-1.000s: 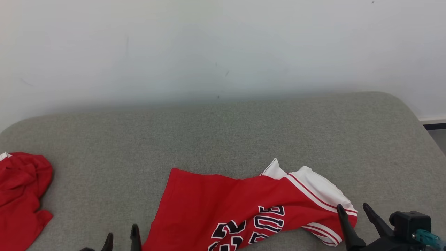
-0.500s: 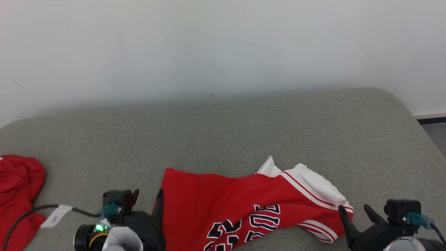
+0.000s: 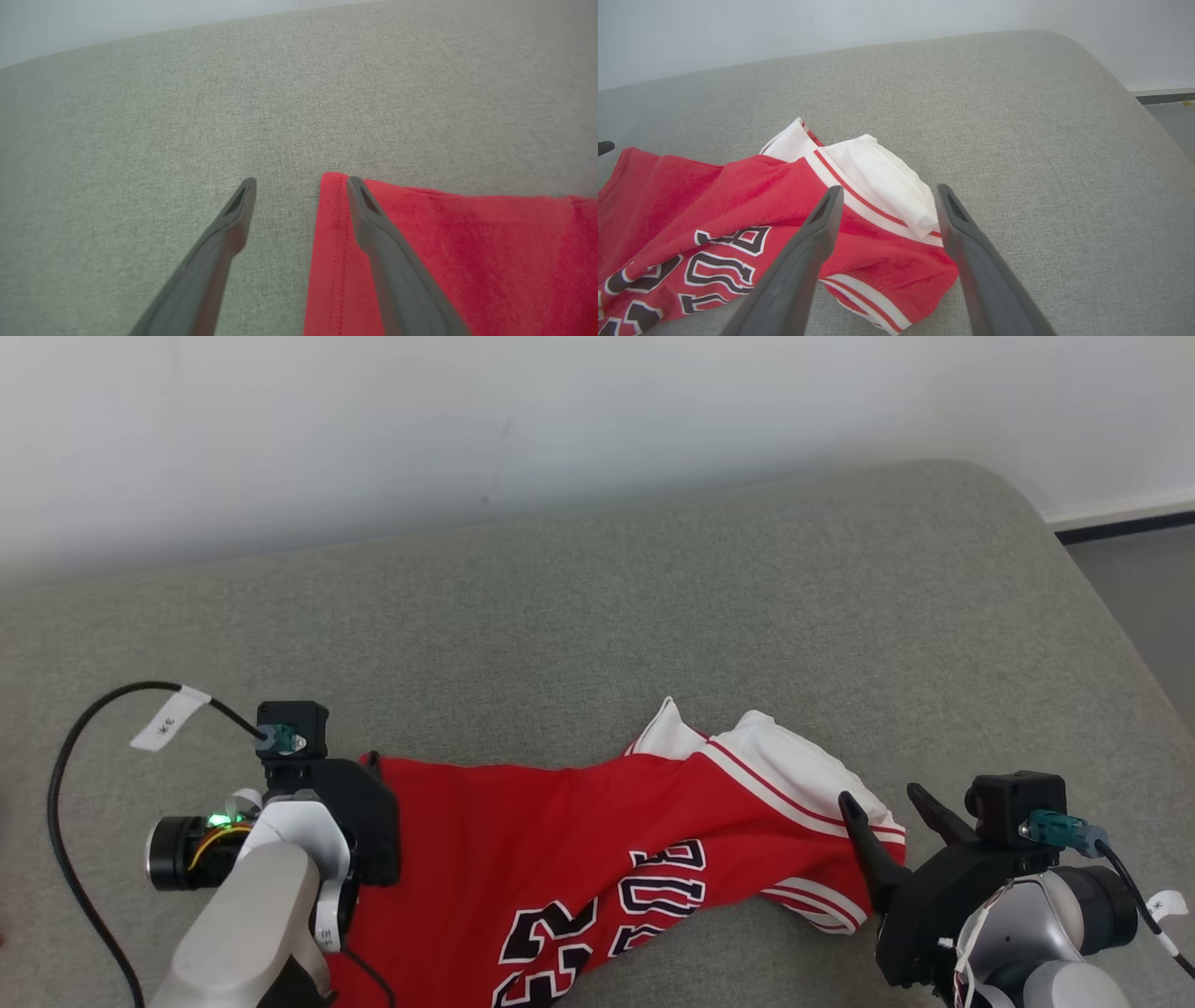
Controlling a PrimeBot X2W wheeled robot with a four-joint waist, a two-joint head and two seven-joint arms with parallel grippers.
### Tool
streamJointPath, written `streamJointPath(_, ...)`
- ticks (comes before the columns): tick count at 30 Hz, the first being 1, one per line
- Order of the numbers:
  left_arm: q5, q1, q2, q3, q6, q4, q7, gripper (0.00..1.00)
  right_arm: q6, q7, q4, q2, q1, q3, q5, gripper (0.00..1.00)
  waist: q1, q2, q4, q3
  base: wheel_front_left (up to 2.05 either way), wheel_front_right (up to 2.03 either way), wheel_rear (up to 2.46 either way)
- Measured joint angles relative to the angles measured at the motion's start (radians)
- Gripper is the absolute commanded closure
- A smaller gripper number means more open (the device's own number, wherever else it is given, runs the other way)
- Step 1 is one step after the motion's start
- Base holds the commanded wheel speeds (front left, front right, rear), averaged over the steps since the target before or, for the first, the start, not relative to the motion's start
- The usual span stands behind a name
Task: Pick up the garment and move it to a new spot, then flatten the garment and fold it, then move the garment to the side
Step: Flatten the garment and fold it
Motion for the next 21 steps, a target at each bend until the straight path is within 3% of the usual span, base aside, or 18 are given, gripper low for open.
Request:
streamJointPath(7, -0.017, -0.043, -0.010, 0.007, -0.025, 0.070, -0.018, 0.00, 0.000, -0.007, 0.005, 0.000, 0.000, -0.020, 0.000, 0.00, 0.0000, 0.0000, -0.038, 0.056, 0.00, 0.00, 0.00)
streamJointPath(18, -0.016, -0.074, -0.018, -0.015, -0.017, 0.148, 0.003, 0.00, 0.000, -0.003, 0.000, 0.000, -0.002, -0.018, 0.000, 0.00, -0.0002, -0.0001, -0.037, 0.067, 0.00, 0.00, 0.00)
streamJointPath(19, -0.015, -0.079, -0.018, -0.020, -0.026, 0.152, 0.006, 0.21, 0.000, -0.001, -0.001, -0.001, -0.004, -0.019, 0.000, 0.00, -0.0003, -0.0001, -0.037, 0.069, 0.00, 0.00, 0.00)
streamJointPath(20, -0.015, -0.079, -0.018, -0.020, -0.026, 0.152, 0.006, 0.85, 0.000, -0.001, -0.001, -0.001, -0.004, -0.019, 0.000, 0.00, -0.0003, -0.0001, -0.037, 0.069, 0.00, 0.00, 0.00)
streamJointPath(21, -0.015, -0.083, -0.019, -0.025, -0.031, 0.155, 0.006, 1.00, 0.000, 0.004, 0.000, -0.002, -0.008, -0.021, 0.000, 0.00, -0.0003, -0.0001, -0.037, 0.072, 0.00, 0.00, 0.00)
